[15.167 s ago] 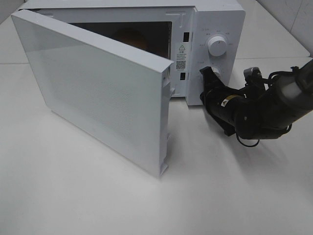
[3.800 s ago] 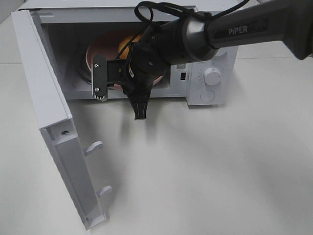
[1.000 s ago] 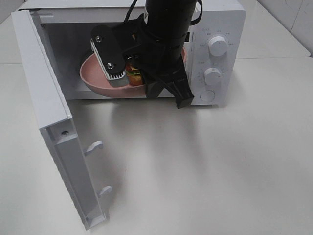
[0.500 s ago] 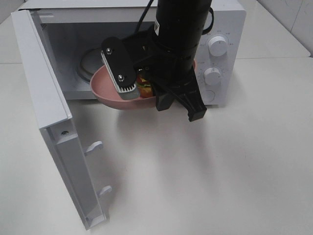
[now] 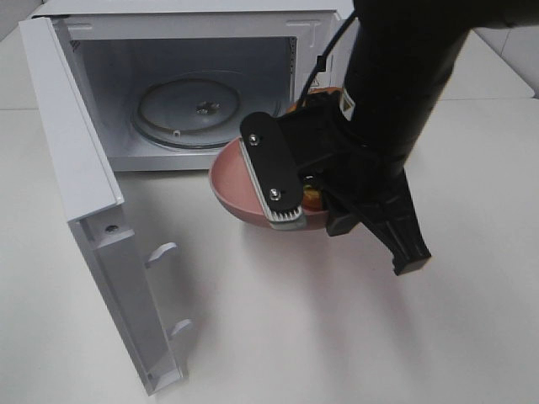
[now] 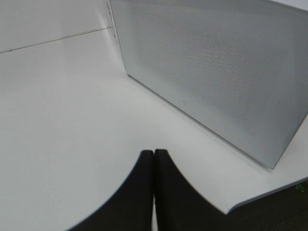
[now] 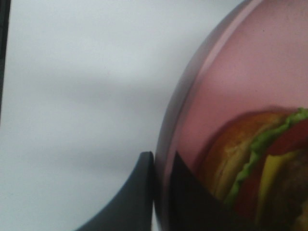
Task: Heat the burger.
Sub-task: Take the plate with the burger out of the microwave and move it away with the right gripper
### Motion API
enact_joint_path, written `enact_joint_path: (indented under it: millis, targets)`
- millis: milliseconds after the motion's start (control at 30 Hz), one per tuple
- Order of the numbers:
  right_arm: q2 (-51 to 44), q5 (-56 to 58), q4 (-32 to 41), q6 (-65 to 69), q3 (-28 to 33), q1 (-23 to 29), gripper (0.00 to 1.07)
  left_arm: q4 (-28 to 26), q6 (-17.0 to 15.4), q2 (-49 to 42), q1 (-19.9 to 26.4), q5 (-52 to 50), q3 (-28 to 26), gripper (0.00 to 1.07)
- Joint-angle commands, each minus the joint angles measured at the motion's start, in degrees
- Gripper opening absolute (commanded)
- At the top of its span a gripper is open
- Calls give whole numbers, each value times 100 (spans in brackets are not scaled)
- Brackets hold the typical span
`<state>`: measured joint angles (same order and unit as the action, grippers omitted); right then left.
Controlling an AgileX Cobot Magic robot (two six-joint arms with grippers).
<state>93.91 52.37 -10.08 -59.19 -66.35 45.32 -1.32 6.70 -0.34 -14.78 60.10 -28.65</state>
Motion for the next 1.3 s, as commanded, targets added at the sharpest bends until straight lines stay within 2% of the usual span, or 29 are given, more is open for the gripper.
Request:
enact_joint_path:
  millis: [33, 267, 333, 533, 600, 700, 900, 1033, 1100, 1200, 1267, 1300]
  targets:
    - [-544, -298, -453, 756, 561, 0, 0, -34, -17, -115, 29, -86, 17, 0]
    - [-1094, -286, -739, 1948, 1289, 0, 0, -34, -17, -115, 29, -86, 17, 0]
    - [-1341, -286, -785, 2550, 1719, 0, 0, -34, -17, -115, 29, -86, 17, 0]
    - [-1387, -286, -894, 3312, 2091, -11, 0, -34, -17, -115, 29, -86, 17, 0]
    - [-1387, -321, -1272, 4137, 2424, -11, 0, -34, -17, -115, 29, -86, 17, 0]
    - [-1387, -413, -1690, 4899, 2538, -11, 0, -34, -17, -115, 29, -86, 17, 0]
    - [-1387, -476, -1954, 5340, 2544, -17, 0, -34, -17, -115, 29, -86, 17, 0]
    - [-1387, -710, -1925, 5466, 2544, -246, 0, -34, -17, -115, 29, -86, 17, 0]
    - [-1387, -1060, -1931, 5489, 2544, -877, 0, -34, -17, -115, 29, -86, 17, 0]
    - [-1387, -1175, -1931, 5460, 2544, -1060, 0, -34, -17, -115, 29, -86, 17, 0]
    - [-1369, -1650, -1931, 5340, 2544, -1650, 0, -34, -17, -115, 29, -86, 17, 0]
    - [-1369, -1650, -1931, 5340, 2544, -1650, 0, -34, -17, -115, 29, -86, 17, 0]
